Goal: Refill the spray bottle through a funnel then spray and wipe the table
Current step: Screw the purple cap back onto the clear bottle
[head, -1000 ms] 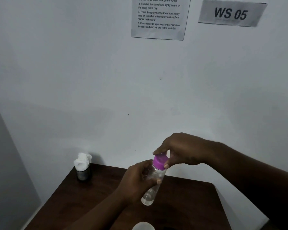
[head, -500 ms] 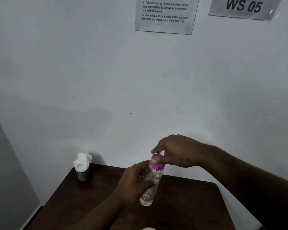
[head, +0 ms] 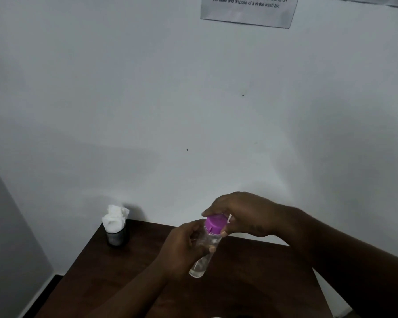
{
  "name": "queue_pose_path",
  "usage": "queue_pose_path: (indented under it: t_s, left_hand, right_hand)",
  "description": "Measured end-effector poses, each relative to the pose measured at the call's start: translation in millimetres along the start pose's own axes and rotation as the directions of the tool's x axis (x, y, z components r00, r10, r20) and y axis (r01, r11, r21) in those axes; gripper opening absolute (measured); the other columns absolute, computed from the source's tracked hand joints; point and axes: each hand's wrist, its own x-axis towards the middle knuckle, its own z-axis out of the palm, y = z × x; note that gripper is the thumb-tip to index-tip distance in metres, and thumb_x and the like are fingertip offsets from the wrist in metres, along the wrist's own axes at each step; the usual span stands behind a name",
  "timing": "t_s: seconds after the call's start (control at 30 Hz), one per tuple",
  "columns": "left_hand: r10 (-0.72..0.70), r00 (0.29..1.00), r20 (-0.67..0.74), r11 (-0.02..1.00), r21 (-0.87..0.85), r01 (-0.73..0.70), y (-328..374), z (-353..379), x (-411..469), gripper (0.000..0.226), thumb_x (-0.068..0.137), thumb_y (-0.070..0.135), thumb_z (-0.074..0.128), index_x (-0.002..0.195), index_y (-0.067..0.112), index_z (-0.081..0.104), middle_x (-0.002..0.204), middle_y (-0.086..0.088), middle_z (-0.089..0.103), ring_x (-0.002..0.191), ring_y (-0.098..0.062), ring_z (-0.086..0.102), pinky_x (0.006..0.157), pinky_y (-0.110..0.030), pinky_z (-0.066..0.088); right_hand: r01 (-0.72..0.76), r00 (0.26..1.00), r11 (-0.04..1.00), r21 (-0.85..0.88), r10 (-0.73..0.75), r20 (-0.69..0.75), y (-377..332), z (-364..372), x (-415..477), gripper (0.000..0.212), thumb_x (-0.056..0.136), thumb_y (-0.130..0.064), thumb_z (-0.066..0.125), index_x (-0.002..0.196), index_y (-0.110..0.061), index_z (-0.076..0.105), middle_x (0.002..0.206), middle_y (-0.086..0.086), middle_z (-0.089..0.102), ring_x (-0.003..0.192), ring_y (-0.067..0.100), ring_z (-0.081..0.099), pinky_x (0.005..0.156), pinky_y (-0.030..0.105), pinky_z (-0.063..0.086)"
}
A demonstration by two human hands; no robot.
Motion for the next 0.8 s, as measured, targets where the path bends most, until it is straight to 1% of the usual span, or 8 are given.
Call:
queue_pose_path:
  t_s: [0.07,0.17,0.27,0.37,0.47,0.6,0.73,0.8]
  left_hand:
    - [-0.015,1.0,-0.002,1.0,0.0,0.015,-9.8,-1.7,3.3,0.033,0.076,0.022,0.084,0.106,0.029,0.071,0.099,0.007,0.077,0.092,-0.013,0.074,0.085,-0.047,0.057]
    - [-0.034,0.999,0.001,0.999,-0.013,0.034,-28.2,-3.8,5.4,0.037,0.078,0.018,0.083,0.111,0.029,0.071,0.103,0.008,0.077,0.096,-0.011,0.074,0.088,-0.044,0.058]
    - [-0.048,0.999,-0.001,0.999,-0.014,0.048,-47.5,-7.3,8.0,0.038,0.081,0.013,0.079,0.115,0.029,0.07,0.104,0.012,0.076,0.097,-0.005,0.072,0.085,-0.028,0.057]
    - [-0.067,0.998,-0.002,0.998,-0.018,0.067,-66.1,-13.1,16.0,0.035,0.084,0.013,0.077,0.114,0.03,0.069,0.103,0.013,0.076,0.095,-0.002,0.071,0.079,-0.016,0.051]
    - [-0.116,0.993,0.003,0.993,-0.037,0.116,-89.1,-22.1,33.6,0.038,0.088,0.02,0.075,0.122,0.031,0.063,0.107,0.014,0.074,0.097,-0.001,0.07,0.08,-0.022,0.053]
    - [-0.166,0.986,0.011,0.986,-0.024,0.167,-121.9,-33.6,62.7,0.039,0.087,0.029,0.072,0.121,0.033,0.054,0.107,0.008,0.073,0.097,-0.009,0.071,0.086,-0.041,0.059]
    - [-0.237,0.971,-0.026,0.97,-0.055,0.235,-157.2,-45.7,88.1,0.049,0.074,0.04,0.073,0.121,0.031,0.065,0.114,0.01,0.073,0.105,-0.011,0.07,0.093,-0.045,0.058]
    - [-0.256,0.966,-0.044,0.966,-0.049,0.253,-178.3,-49.0,97.9,0.051,0.07,0.039,0.072,0.12,0.033,0.068,0.116,0.008,0.073,0.105,-0.012,0.07,0.092,-0.048,0.059]
  right_hand:
    - [-0.022,0.999,1.0,-0.008,0.022,-0.041,2.9,10.1,10.7,0.055,0.082,-0.031,0.073,0.133,-0.036,0.054,0.124,-0.017,0.059,0.107,0.0,0.053,0.078,0.003,0.028]
    - [-0.038,0.997,0.999,0.007,0.039,-0.06,9.0,26.7,26.6,0.053,0.081,-0.037,0.071,0.131,-0.038,0.054,0.122,-0.017,0.059,0.108,0.001,0.053,0.083,0.015,0.037]
    - [-0.056,0.996,0.998,0.022,0.057,-0.062,17.8,46.6,46.1,0.052,0.081,-0.041,0.069,0.13,-0.038,0.053,0.121,-0.016,0.06,0.108,0.003,0.054,0.089,0.024,0.044]
    - [-0.089,0.992,0.992,0.092,0.097,-0.086,27.1,70.4,65.9,0.054,0.082,-0.043,0.069,0.133,-0.039,0.051,0.124,-0.017,0.058,0.108,0.003,0.055,0.09,0.025,0.046]
    - [-0.155,0.969,0.953,0.262,0.198,-0.148,35.1,93.2,89.1,0.061,0.078,-0.037,0.076,0.134,-0.034,0.052,0.127,-0.017,0.059,0.107,0.002,0.056,0.091,0.022,0.047]
    - [-0.197,0.903,0.863,0.465,0.345,-0.256,47.0,125.8,125.3,0.057,0.074,-0.027,0.08,0.127,-0.03,0.059,0.12,-0.015,0.064,0.103,0.001,0.06,0.09,0.028,0.052]
    - [-0.259,0.853,0.811,0.525,0.447,-0.269,61.3,149.9,160.7,0.064,0.072,-0.025,0.083,0.131,-0.025,0.058,0.123,-0.007,0.065,0.102,0.009,0.063,0.091,0.033,0.054]
    - [-0.269,0.846,0.802,0.533,0.461,-0.268,67.0,160.3,177.6,0.065,0.072,-0.024,0.083,0.131,-0.023,0.057,0.124,-0.005,0.064,0.103,0.011,0.063,0.091,0.035,0.053]
